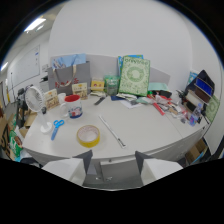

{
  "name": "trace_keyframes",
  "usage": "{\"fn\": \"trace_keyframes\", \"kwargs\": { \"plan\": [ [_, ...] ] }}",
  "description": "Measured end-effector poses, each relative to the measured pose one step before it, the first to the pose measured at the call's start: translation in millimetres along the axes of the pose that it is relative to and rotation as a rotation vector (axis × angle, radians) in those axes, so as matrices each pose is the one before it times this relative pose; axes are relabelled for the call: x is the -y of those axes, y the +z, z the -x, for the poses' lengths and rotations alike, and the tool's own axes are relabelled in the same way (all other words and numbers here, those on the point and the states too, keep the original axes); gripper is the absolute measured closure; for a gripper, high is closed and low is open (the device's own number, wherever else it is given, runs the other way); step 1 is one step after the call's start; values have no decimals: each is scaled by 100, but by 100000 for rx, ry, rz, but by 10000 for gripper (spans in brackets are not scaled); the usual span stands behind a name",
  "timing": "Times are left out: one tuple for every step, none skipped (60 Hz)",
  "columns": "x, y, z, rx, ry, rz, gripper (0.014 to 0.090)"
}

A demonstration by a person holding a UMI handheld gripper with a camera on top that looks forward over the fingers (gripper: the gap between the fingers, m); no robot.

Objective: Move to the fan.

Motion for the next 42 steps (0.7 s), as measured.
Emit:
{"fn": "trace_keyframes", "kwargs": {
  "plan": [
    [-7, -22, 48, 48, -55, 47, 204],
    [-11, -27, 53, 13, 2, 28, 202],
    [-11, -30, 64, 5, 47, 33, 202],
    [-42, -51, 106, -24, 53, 64, 203],
    [-59, -53, 111, -16, -2, 57, 203],
    [-52, -65, 168, 63, -14, 30, 202],
    [-154, -25, 161, 57, -54, -133, 203],
    [-63, -109, 170, 105, -10, 114, 203],
    [-33, -97, 227, 96, 85, 152, 206],
    [-57, -70, 203, 71, 25, 69, 204],
    [-49, -138, 173, 59, -25, 107, 202],
    [-71, -88, 222, 3, -47, 86, 204],
    [-77, -103, 261, 36, 11, 35, 205],
    [-210, -72, 351, 118, -27, -377, 205],
    [-42, -81, 320, 283, -42, -31, 206],
    [-63, -94, 325, 253, -182, 29, 207],
    [-111, -128, 338, 179, -217, 85, 207],
    [-61, -80, 354, 209, -165, 39, 208],
    [-70, -118, 430, 324, -124, -2, 209],
    [-72, -112, 459, 384, -98, -9, 209],
    [-66, -94, 458, 331, -59, -22, 209],
    [-51, -101, 524, 443, -73, -16, 207],
    [-99, -77, 583, 724, -140, 23, 208],
    [-104, -105, 596, 847, -162, 108, 209],
    [-56, -95, 603, 769, -46, 74, 208],
    [22, -100, 628, 695, 4, 191, 210],
    [-190, -124, 662, 668, -58, -121, 210],
    [-76, -81, 600, 643, -90, 3, 208],
    [-63, -76, 539, 486, -53, 60, 206],
    [-54, -53, 565, 454, -62, 16, 205],
    [48, -25, 612, 729, -104, 105, 207],
    [-51, -42, 707, 899, -178, -3, 207],
    [-129, 53, 714, 874, -337, -145, 206],
    [-38, -140, 644, 661, -320, 68, 206],
    [-19, -42, 602, 684, -321, 54, 205],
    [-17, -20, 634, 762, -327, -4, 205],
    [-1, -16, 686, 935, -345, 10, 207],
    [-1, 76, 645, 1013, -401, -20, 205],
    [-14, 5, 630, 755, -418, 30, 205],
    [6, 9, 580, 568, -366, -8, 203],
    [-4, 67, 563, 634, -346, -132, 202],
    [35, 9, 632, 716, -323, -46, 202]
  ]
}}
